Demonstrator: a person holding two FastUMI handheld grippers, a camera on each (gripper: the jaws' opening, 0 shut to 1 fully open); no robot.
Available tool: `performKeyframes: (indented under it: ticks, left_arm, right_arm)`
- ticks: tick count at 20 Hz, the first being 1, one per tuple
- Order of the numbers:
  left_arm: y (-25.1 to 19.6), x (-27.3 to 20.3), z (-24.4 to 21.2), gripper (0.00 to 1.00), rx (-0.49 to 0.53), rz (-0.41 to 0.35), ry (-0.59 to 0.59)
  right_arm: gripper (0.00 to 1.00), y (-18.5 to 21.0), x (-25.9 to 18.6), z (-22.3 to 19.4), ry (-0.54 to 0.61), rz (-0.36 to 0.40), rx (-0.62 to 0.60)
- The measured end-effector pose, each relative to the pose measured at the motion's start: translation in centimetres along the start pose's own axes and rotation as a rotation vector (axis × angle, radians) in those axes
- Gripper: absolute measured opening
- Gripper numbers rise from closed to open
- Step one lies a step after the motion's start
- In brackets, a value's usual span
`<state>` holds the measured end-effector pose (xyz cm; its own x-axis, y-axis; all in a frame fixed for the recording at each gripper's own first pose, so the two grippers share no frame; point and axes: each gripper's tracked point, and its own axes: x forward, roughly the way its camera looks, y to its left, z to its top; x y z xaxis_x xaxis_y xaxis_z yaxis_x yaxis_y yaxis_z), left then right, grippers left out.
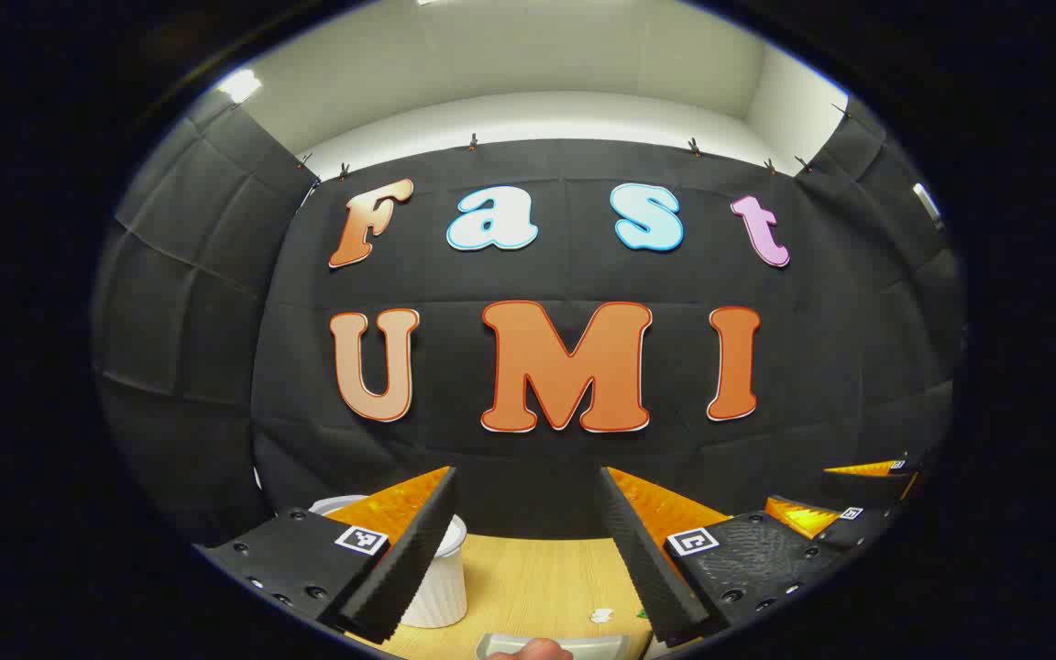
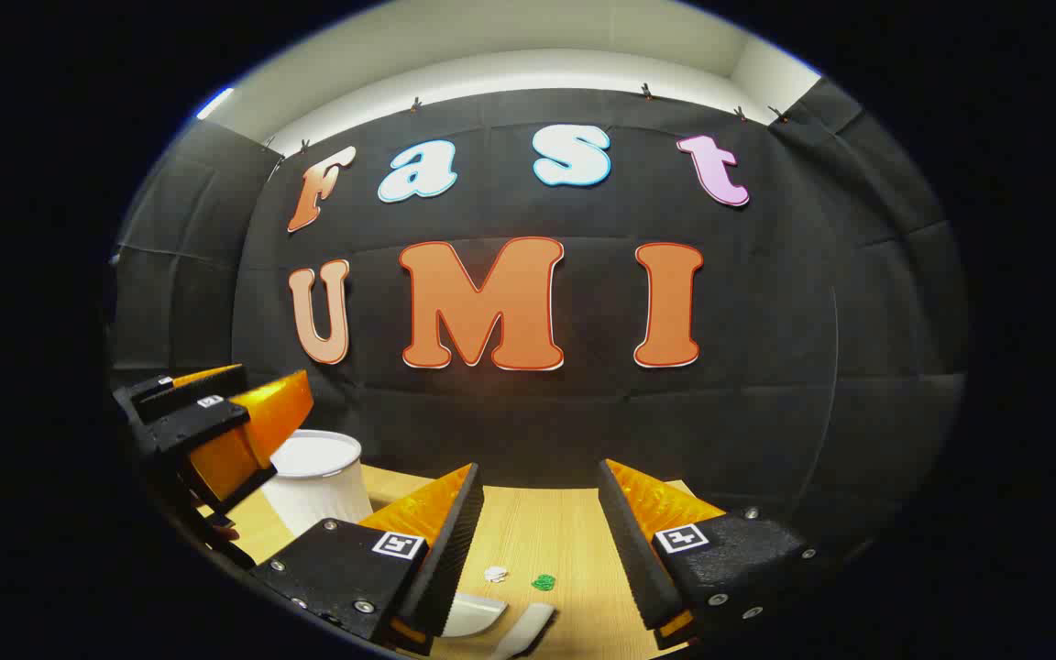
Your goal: Pick up the small broom and dustpan from the desktop, sweep the trash into the dustpan with the broom, and then empty the trash into the garbage bin.
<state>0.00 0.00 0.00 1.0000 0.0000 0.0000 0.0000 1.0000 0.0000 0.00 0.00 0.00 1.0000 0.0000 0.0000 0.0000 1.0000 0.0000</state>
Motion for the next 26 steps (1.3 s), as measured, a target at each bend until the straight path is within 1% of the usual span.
performKeyframes:
  ticks: [3,4,6,9,10,11,13,16,18,21,22,23,24,26]
  left_arm:
    - [0.0,0.5,1.7,0.94,-0.063,-0.026,-0.007]
    - [-0.4,0.5,1.8,0.95,-0.077,-0.046,-0.002]
    - [-0.5,0.4,1.9,0.94,-0.114,-0.061,0.005]
    - [-0.8,0.0,2.5,0.92,-0.173,-0.053,0.014]
    - [-0.6,-0.1,2.6,0.92,-0.168,-0.043,0.011]
    - [-0.7,-0.3,3.0,0.94,-0.161,-0.047,-0.004]
    - [-0.5,-0.7,3.8,0.91,-0.125,-0.034,-0.03]
    - [-1.3,-1.0,3.6,0.92,-0.127,-0.046,-0.033]
    - [-0.9,-1.3,4.2,0.92,-0.14,-0.044,-0.064]
    - [0.4,-1.5,4.7,0.92,-0.151,-0.001,-0.095]
    - [0.8,-1.3,4.6,0.94,-0.142,0.01,-0.098]
    - [0.9,-1.4,4.6,0.92,-0.133,0.017,-0.101]
    - [0.8,-1.5,4.8,0.96,-0.121,0.016,-0.104]
    - [0.5,-1.7,5.3,0.92,-0.122,0.0,-0.12]
  right_arm:
    - [0.76,-0.5,-0.4,0.7,-0.014,-0.015,-0.003]
    - [0.76,-0.6,-0.6,0.7,-0.017,-0.018,0.001]
    - [0.76,-0.7,-0.8,0.7,-0.016,-0.023,0.001]
    - [0.77,-0.7,-1.3,0.6,-0.01,-0.026,-0.007]
    - [0.77,-0.8,-1.4,0.6,-0.012,-0.027,-0.006]
    - [0.76,-0.8,-1.5,0.8,-0.013,-0.028,-0.004]
    - [0.76,-0.7,-1.7,0.9,-0.017,-0.029,-0.003]
    - [0.76,-0.9,-1.9,0.6,-0.009,-0.029,-0.001]
    - [0.76,-0.6,-1.9,0.6,-0.007,-0.026,0.001]
    - [0.76,-0.2,-2.0,0.3,0.001,-0.013,0.0]
    - [0.76,0.0,-2.2,0.4,0.001,-0.01,0.003]
    - [0.76,-0.1,-2.3,0.5,-0.002,-0.012,-0.001]
    - [0.76,0.0,-2.2,0.5,-0.006,-0.011,-0.005]
    - [0.76,0.2,-2.2,0.5,-0.006,-0.005,-0.004]
